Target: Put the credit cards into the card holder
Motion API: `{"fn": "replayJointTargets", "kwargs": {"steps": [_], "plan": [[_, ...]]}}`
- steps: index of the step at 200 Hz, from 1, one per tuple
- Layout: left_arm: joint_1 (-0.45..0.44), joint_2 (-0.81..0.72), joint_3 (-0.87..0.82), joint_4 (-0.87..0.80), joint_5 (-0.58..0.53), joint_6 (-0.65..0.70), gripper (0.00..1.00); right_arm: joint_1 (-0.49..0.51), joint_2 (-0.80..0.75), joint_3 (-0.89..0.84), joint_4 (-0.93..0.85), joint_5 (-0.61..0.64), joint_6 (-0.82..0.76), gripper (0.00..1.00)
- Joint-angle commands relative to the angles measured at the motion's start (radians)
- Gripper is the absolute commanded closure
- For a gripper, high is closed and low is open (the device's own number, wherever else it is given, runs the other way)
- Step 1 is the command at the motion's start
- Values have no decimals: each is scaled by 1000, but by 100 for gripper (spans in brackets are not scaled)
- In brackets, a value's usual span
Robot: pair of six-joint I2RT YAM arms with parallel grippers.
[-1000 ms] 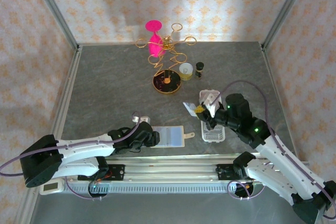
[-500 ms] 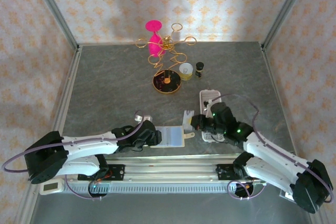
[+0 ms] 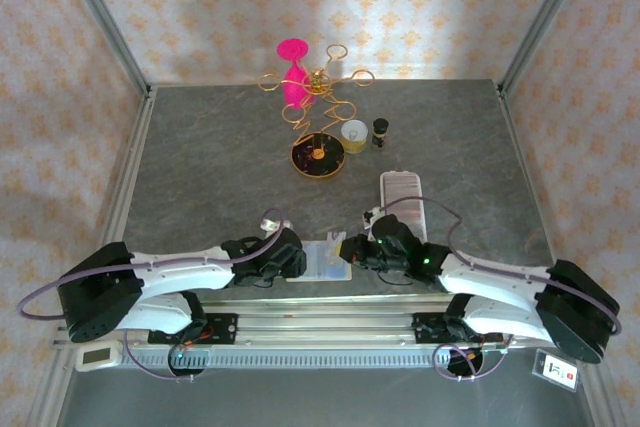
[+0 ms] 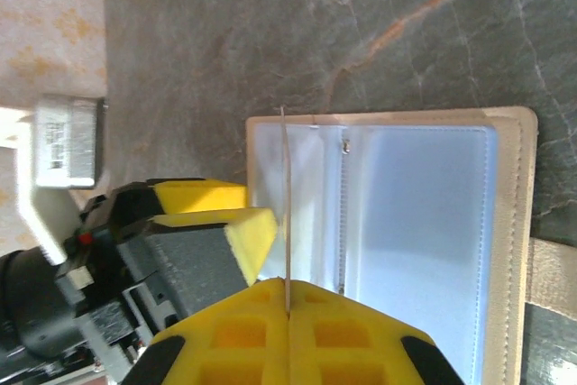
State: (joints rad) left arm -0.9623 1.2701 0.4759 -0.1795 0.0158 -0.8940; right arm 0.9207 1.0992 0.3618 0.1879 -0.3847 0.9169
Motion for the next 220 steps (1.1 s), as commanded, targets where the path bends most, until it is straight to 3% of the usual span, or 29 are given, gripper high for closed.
{"fn": "replayJointTargets", "kwargs": {"steps": [1,89,220], "plan": [[-4,22,14,-37,-23,20,53,15,43,30,81,39,14,100],[-4,-10,-43,-18,-11,-3,62,59,191,40,205,70,48,100],[-5,-32,-63,-8,-6,-19,64,72,244,8,257,97,68,100]]}}
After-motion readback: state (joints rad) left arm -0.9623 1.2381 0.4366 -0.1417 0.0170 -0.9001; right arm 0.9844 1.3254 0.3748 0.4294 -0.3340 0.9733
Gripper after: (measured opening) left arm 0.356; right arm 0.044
